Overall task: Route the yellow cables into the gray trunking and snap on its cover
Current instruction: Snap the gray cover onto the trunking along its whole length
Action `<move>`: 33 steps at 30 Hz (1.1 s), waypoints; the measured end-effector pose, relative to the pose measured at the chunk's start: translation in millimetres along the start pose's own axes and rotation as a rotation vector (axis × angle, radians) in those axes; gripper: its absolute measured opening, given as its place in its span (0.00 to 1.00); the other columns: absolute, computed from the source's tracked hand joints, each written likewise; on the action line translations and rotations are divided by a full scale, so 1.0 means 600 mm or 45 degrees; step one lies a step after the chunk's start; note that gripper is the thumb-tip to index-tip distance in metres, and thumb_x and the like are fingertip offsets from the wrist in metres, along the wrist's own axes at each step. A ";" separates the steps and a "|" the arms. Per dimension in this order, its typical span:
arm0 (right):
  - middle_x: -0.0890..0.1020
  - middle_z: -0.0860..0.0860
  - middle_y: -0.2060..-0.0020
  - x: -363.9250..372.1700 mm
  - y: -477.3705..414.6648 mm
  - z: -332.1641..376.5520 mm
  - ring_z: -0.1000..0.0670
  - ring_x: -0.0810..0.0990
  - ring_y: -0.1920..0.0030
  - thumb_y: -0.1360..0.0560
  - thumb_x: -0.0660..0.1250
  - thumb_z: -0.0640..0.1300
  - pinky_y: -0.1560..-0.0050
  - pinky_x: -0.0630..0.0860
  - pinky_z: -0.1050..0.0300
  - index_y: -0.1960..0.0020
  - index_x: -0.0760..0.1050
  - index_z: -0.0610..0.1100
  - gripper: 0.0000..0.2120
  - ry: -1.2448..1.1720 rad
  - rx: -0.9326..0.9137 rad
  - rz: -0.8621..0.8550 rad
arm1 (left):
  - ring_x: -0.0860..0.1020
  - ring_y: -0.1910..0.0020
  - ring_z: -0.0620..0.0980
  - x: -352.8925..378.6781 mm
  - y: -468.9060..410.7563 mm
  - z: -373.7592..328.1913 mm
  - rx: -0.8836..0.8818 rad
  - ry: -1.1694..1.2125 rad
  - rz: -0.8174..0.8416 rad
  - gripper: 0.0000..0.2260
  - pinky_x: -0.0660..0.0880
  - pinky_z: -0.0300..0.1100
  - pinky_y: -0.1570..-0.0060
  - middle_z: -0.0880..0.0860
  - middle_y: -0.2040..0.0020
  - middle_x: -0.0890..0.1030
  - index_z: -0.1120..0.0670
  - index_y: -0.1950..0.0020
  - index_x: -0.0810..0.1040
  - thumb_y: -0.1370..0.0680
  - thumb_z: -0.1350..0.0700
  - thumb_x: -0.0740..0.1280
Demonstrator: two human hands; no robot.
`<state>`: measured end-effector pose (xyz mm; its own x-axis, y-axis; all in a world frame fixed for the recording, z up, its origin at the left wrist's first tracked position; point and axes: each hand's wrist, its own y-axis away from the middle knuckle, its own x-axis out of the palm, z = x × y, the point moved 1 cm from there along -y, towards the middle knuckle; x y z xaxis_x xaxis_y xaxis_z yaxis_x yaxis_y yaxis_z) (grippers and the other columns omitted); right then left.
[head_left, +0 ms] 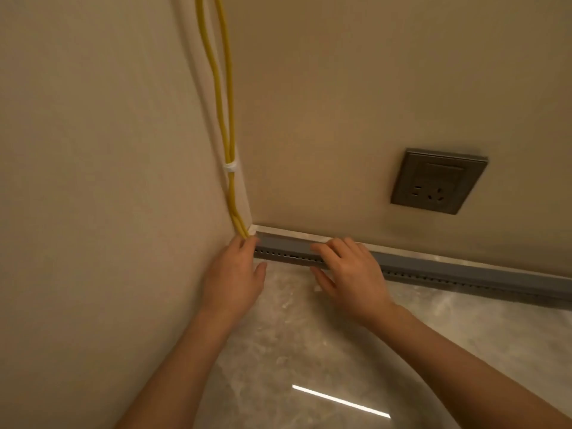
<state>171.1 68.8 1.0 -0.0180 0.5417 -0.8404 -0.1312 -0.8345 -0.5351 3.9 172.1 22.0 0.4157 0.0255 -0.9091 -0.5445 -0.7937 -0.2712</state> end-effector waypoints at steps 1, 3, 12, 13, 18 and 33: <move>0.79 0.47 0.59 0.011 -0.004 0.006 0.44 0.77 0.58 0.30 0.69 0.47 0.59 0.73 0.54 0.47 0.78 0.43 0.14 -0.009 0.017 0.009 | 0.75 0.44 0.56 0.005 0.004 0.009 -0.093 0.134 -0.024 0.19 0.72 0.47 0.47 0.55 0.42 0.75 0.54 0.35 0.73 0.25 0.54 0.67; 0.79 0.49 0.56 0.031 -0.008 0.020 0.45 0.76 0.55 0.30 0.64 0.48 0.55 0.69 0.54 0.46 0.77 0.45 0.15 -0.039 0.084 0.060 | 0.73 0.39 0.54 0.017 0.008 0.024 -0.183 0.360 -0.060 0.21 0.67 0.41 0.40 0.54 0.38 0.74 0.54 0.33 0.72 0.26 0.57 0.68; 0.79 0.48 0.48 0.082 -0.021 0.055 0.44 0.76 0.49 0.35 0.73 0.46 0.47 0.71 0.49 0.41 0.76 0.46 0.23 0.086 0.230 0.066 | 0.62 0.28 0.46 0.050 -0.023 0.017 -0.343 0.795 0.074 0.21 0.55 0.30 0.35 0.51 0.26 0.63 0.53 0.28 0.67 0.22 0.62 0.62; 0.79 0.48 0.49 0.086 -0.025 0.050 0.44 0.77 0.51 0.34 0.73 0.46 0.48 0.72 0.49 0.41 0.76 0.46 0.22 0.136 0.192 0.069 | 0.64 0.30 0.46 0.055 -0.026 0.017 -0.395 0.914 0.032 0.20 0.58 0.31 0.35 0.51 0.28 0.66 0.54 0.29 0.69 0.22 0.63 0.61; 0.79 0.46 0.59 0.096 -0.050 0.019 0.44 0.77 0.62 0.38 0.77 0.42 0.61 0.72 0.52 0.39 0.75 0.44 0.28 0.282 -0.028 0.113 | 0.71 0.33 0.48 0.070 -0.022 0.007 -0.616 1.316 -0.210 0.23 0.66 0.42 0.33 0.54 0.34 0.73 0.57 0.30 0.67 0.23 0.72 0.55; 0.80 0.45 0.55 0.054 -0.041 -0.013 0.44 0.76 0.59 0.38 0.77 0.41 0.61 0.71 0.52 0.37 0.74 0.41 0.30 0.356 -0.312 0.005 | 0.79 0.62 0.61 0.053 -0.073 -0.012 -0.627 0.546 -0.504 0.11 0.64 0.44 0.65 0.62 0.59 0.83 0.63 0.57 0.80 0.21 0.58 0.63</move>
<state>181.6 106.4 -13.8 0.2578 0.5185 -0.8153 0.1103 -0.8541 -0.5083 46.2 203.0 7.2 0.8133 0.2063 -0.5440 0.0500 -0.9564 -0.2879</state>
